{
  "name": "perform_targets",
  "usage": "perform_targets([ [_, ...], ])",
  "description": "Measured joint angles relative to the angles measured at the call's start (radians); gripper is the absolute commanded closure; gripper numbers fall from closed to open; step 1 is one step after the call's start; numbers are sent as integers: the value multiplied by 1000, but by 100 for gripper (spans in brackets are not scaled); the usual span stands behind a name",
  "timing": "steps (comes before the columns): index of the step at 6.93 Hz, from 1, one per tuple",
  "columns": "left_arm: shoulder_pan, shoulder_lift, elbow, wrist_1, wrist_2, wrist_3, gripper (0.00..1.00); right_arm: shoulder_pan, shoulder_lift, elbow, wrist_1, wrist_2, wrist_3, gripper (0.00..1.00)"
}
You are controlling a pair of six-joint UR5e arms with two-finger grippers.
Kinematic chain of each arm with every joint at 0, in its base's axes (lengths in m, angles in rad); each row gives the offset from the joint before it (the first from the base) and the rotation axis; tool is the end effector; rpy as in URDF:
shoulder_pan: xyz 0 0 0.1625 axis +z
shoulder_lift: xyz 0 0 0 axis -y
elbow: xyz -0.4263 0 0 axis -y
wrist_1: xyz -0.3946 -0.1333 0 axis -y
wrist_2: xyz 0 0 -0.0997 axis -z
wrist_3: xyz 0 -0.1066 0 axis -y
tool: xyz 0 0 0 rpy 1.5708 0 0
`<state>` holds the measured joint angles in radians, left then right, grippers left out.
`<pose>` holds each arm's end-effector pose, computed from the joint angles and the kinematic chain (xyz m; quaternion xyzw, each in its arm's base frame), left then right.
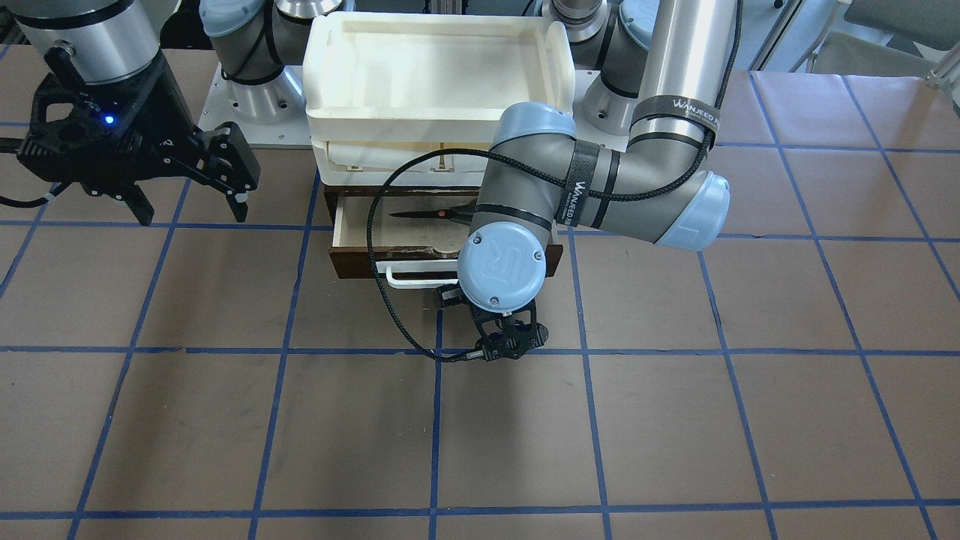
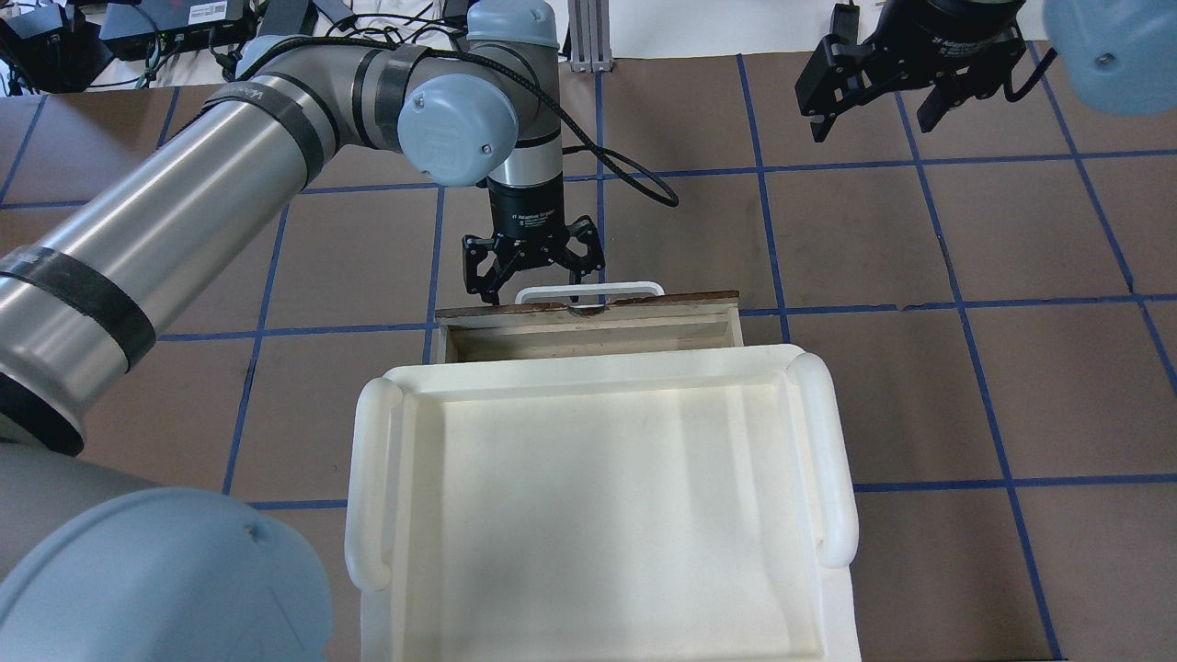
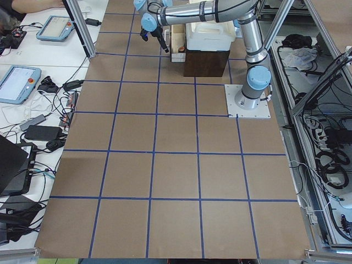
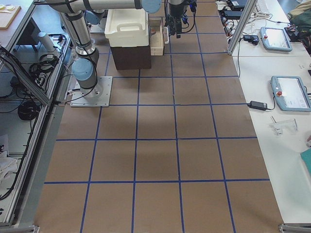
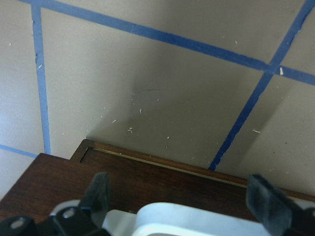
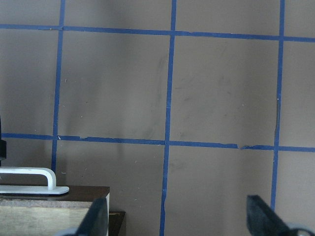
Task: Put scissors in drawer and close it
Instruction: 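Push the drawer closed toward the tray with the left gripper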
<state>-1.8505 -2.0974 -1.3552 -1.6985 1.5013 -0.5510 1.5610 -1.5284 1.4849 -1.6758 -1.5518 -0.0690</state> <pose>-0.3105 -0.5715 0.2717 -0.1394 0.9655 0.2127 0.0567 0.1302 -0.5280 0.5149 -0.0302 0.9967 -0.0745 0.0065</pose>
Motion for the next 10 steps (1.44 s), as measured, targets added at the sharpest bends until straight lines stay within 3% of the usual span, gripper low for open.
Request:
perform_targets([
  [10,-41,18,-61,-35,5,-70,0,1,2,1,1,8,3,0],
])
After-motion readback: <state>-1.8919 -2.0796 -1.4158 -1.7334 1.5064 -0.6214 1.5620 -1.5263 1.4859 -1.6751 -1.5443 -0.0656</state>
